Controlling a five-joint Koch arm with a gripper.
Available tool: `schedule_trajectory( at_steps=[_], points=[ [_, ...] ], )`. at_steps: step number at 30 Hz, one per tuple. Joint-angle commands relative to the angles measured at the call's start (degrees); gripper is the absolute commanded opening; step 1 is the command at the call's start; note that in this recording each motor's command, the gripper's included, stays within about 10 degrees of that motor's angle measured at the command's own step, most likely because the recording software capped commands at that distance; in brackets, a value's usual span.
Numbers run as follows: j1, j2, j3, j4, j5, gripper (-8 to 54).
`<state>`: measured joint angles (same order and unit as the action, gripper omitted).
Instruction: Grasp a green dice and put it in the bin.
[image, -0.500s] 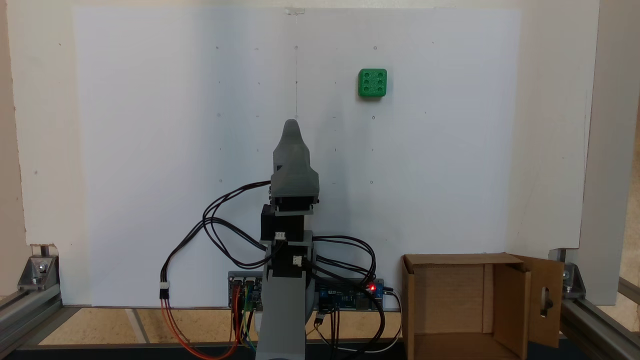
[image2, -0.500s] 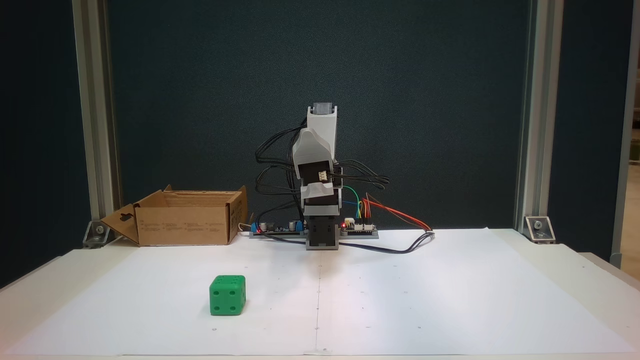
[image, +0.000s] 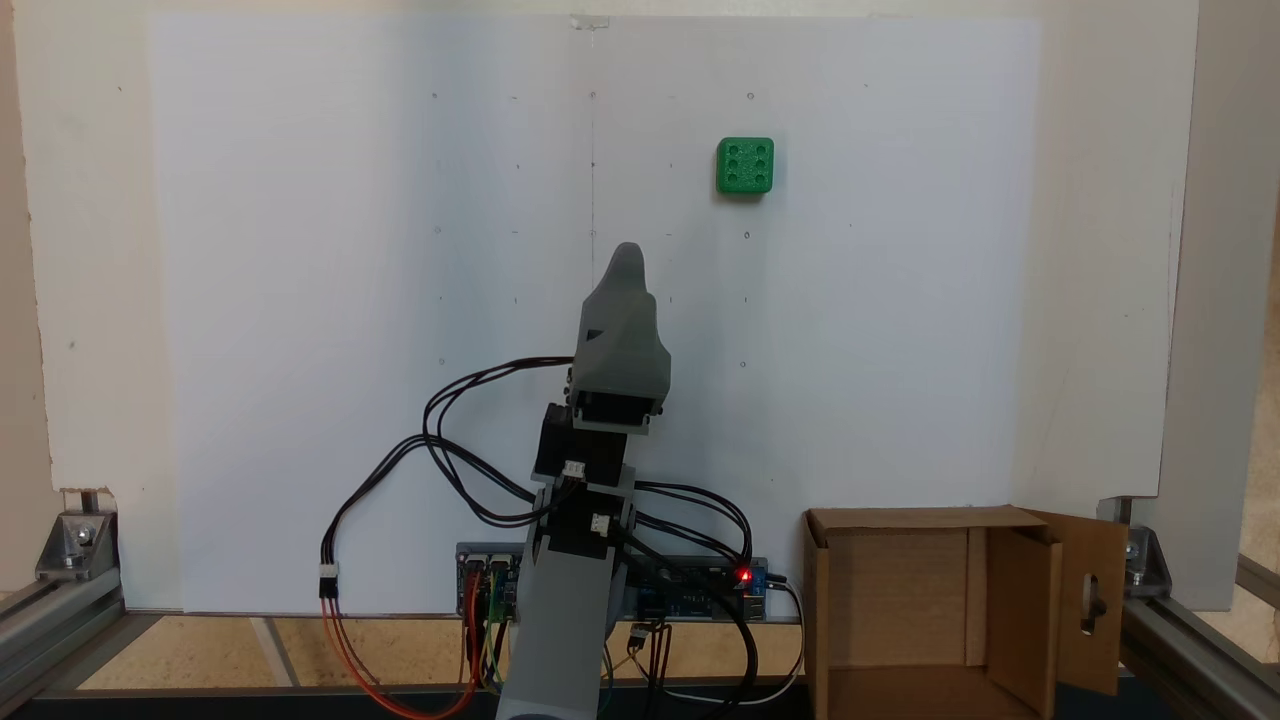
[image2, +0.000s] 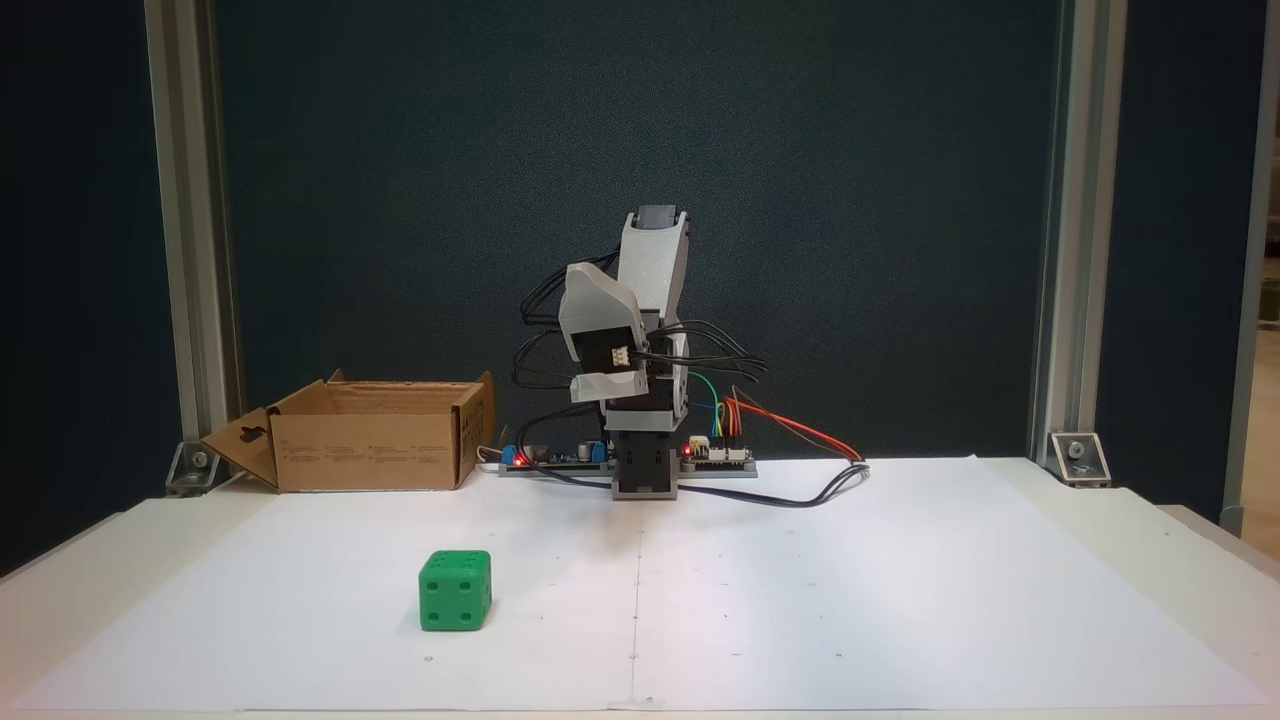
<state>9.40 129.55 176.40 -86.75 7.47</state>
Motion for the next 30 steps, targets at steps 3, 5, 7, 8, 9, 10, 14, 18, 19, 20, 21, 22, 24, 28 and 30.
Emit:
schedule_trajectory(
  at_steps=[3, 5, 7, 8, 9, 10, 14, 18, 19, 20, 21, 22, 24, 28, 30],
  points=[
    [0.26, 6.06, 2.72, -0.79, 1.67, 45.0],
    [0.18, 6.15, 2.72, -0.88, 1.67, 45.0],
    [0.26, 6.15, 2.72, -2.29, 1.67, 45.0],
    [0.26, 6.15, 2.72, -2.81, 1.67, 45.0],
    [0.18, 6.15, 2.72, -2.90, 1.67, 45.0],
    [0.18, 6.15, 2.72, -2.99, 1.67, 45.0],
    [0.18, 6.15, 2.72, -3.34, 1.67, 45.0],
    [0.35, 6.15, 2.72, -3.78, 1.58, 45.0],
    [0.35, 6.15, 2.72, -3.69, 1.58, 45.0],
    [0.26, 6.15, 2.72, -3.69, 1.58, 45.0],
    [0.26, 6.15, 2.72, -3.78, 1.58, 45.0],
    [0.18, 6.15, 2.72, -3.78, 1.58, 45.0],
    [0.00, 6.06, 2.72, -3.60, 1.58, 45.0],
    [0.00, 5.98, 2.72, -3.34, 1.41, 45.0],
    [0.62, 5.98, 2.72, -3.08, 1.23, 45.0]
  ],
)
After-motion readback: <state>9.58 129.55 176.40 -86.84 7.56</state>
